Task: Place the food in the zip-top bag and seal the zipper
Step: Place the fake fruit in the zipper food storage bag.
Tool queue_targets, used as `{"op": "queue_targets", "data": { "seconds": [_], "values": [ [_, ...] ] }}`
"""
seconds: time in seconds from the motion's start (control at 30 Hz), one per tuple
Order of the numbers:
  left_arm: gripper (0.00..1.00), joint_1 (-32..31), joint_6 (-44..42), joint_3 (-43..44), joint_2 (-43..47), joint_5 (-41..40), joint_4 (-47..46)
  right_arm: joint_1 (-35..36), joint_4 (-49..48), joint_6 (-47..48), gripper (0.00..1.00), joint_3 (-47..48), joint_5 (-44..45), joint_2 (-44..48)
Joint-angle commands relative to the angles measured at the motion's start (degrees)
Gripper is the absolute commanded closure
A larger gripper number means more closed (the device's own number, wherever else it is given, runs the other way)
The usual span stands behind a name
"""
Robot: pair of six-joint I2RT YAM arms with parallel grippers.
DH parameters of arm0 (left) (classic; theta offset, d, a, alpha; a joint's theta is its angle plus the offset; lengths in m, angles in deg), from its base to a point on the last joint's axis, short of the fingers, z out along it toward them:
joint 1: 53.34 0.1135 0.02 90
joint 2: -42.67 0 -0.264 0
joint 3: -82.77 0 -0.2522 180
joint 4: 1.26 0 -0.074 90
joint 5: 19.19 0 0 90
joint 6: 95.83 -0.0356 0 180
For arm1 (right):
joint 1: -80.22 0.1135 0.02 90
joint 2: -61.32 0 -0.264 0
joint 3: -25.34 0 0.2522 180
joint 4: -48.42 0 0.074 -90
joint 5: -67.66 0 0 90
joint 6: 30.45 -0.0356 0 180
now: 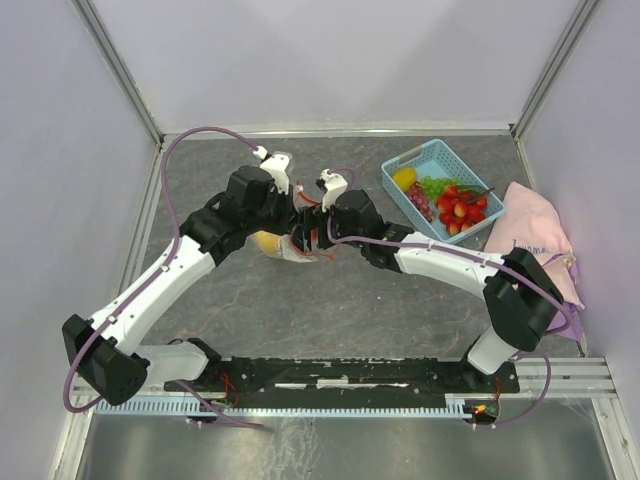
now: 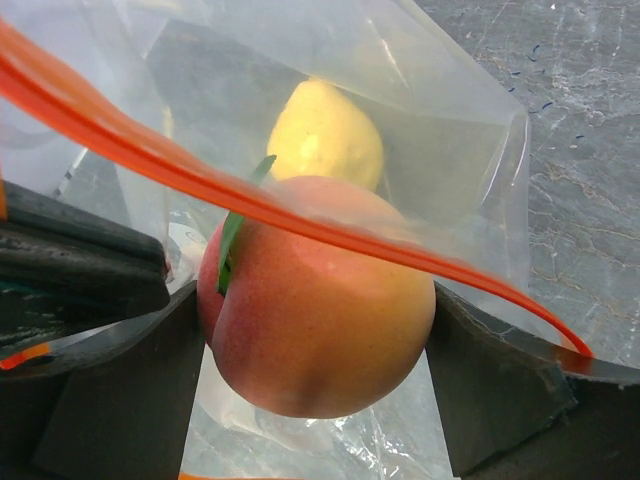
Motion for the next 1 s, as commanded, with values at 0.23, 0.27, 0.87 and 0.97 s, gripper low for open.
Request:
{"op": "queue_targets", "data": {
  "seconds": [0.23, 0.27, 0.87, 0.97],
  "values": [
    [0.97, -0.70, 19.37, -1.05, -0.51, 15.51, -12.72, -1.01, 30.40, 17.55, 0.28, 8.10, 12.53, 12.71],
    [0.97, -1.00, 20.63, -1.21, -0.78, 16.66, -14.06, -0.97, 34.55, 19.67, 0.28, 9.37, 13.81, 13.68],
    [0.97, -1.56, 24.34, -10.68, -1.89, 7.15, -15.77, -0.84, 48.40, 23.99, 0.30, 17.15, 9.35, 6.22],
    [0.97, -1.52, 23.42, -10.68, -1.26, 6.37, -14.60, -0.66, 45.47, 22.67, 0.25, 16.61, 8.06, 5.81]
  ]
}}
